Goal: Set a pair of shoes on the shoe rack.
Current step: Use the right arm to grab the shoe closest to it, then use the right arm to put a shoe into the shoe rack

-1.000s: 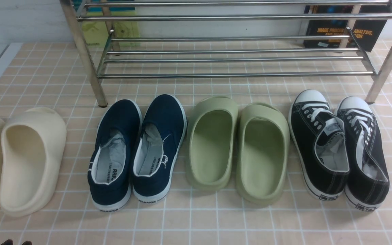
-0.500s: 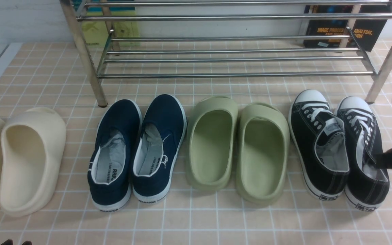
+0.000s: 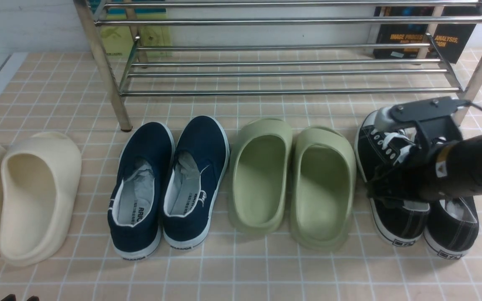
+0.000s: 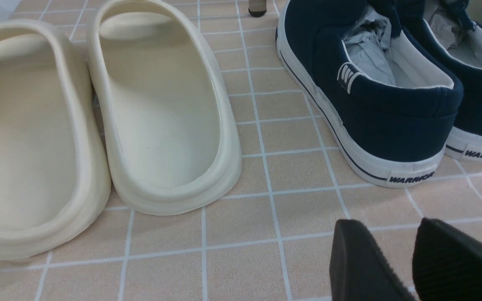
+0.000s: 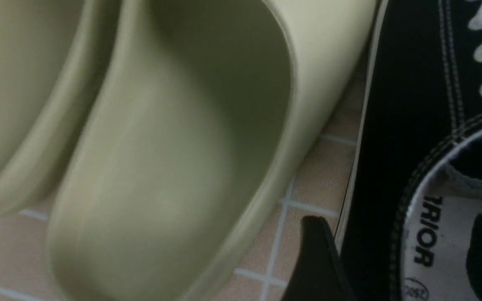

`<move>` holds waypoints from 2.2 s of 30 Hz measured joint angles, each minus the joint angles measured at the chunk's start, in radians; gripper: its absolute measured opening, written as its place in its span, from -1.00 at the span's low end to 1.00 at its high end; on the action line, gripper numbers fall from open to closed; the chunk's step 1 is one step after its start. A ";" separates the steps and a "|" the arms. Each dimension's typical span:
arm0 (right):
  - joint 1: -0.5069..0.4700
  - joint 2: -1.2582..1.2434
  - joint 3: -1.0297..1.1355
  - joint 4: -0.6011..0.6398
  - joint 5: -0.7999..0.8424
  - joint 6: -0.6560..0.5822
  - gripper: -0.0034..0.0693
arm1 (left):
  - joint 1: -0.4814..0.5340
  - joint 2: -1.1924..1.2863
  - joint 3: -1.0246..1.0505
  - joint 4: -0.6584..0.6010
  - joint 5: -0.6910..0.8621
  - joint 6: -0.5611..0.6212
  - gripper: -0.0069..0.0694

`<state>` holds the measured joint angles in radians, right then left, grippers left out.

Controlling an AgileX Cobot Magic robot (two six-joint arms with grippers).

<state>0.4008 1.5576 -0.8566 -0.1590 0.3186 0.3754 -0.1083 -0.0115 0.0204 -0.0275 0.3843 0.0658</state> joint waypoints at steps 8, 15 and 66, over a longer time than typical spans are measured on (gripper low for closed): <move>-0.004 0.090 -0.005 -0.012 -0.043 0.000 -0.43 | 0.000 0.000 0.000 0.000 0.000 0.000 -0.19; -0.004 0.051 -0.006 -0.033 -0.030 0.001 -0.92 | 0.000 0.000 0.000 0.000 0.000 0.000 -0.19; -0.100 0.517 -0.789 -0.327 0.012 0.007 -0.59 | 0.000 0.000 0.000 0.000 0.000 -0.001 -0.19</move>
<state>0.3008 2.0745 -1.6455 -0.4856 0.3310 0.3828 -0.1083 -0.0115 0.0204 -0.0275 0.3843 0.0649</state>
